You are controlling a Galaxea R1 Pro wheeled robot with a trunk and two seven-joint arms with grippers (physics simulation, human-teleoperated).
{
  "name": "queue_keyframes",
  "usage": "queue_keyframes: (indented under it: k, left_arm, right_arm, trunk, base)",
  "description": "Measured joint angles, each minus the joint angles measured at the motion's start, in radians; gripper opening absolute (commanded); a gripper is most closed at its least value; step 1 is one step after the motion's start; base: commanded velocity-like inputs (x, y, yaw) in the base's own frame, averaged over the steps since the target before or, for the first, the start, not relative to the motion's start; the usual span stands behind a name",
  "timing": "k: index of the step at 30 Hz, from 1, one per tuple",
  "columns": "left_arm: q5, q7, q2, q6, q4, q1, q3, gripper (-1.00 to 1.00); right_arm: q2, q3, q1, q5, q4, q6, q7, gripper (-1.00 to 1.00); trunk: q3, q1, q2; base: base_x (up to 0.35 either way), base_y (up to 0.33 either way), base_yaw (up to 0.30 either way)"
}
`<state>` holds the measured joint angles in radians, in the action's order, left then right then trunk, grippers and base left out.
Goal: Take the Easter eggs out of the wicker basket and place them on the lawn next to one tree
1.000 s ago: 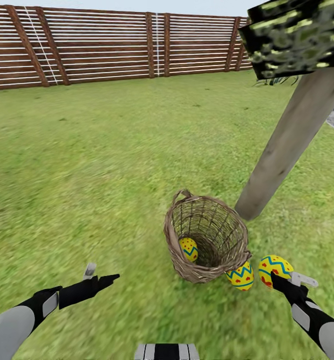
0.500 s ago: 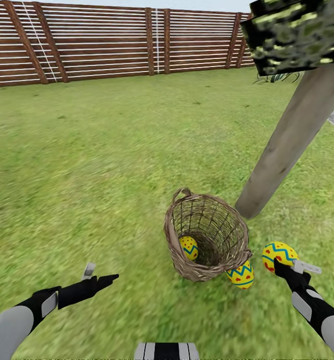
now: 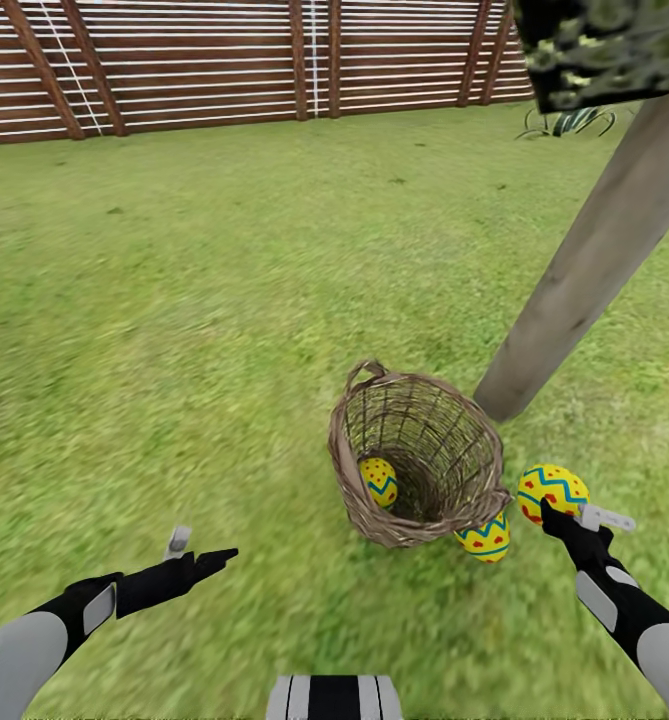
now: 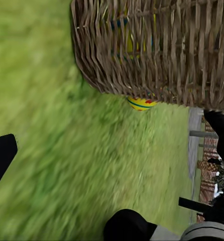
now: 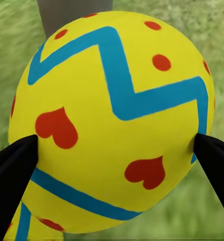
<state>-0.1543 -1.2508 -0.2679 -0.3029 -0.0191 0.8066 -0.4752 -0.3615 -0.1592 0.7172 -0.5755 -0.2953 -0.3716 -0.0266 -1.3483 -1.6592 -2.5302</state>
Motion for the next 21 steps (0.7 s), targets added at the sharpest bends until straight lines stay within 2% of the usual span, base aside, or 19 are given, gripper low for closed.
queue_keyframes:
  k: [11, 21]
  left_arm:
    - [0.001, 0.001, 0.003, 0.000, 0.000, 0.000, 0.000, 1.00]
    - [0.001, 0.001, 0.004, 0.000, 0.000, 0.000, -0.001, 1.00]
  right_arm:
    - [0.000, 0.000, 0.000, 0.000, 0.000, -0.001, 0.000, -1.00]
    - [0.000, 0.000, 0.000, 0.000, 0.000, -0.001, 0.000, -1.00]
  trunk:
    - [-0.043, -0.005, -0.003]
    - [-0.043, -0.005, -0.003]
  base:
    - [0.000, 0.000, 0.000]
    - [0.000, 0.000, 0.000]
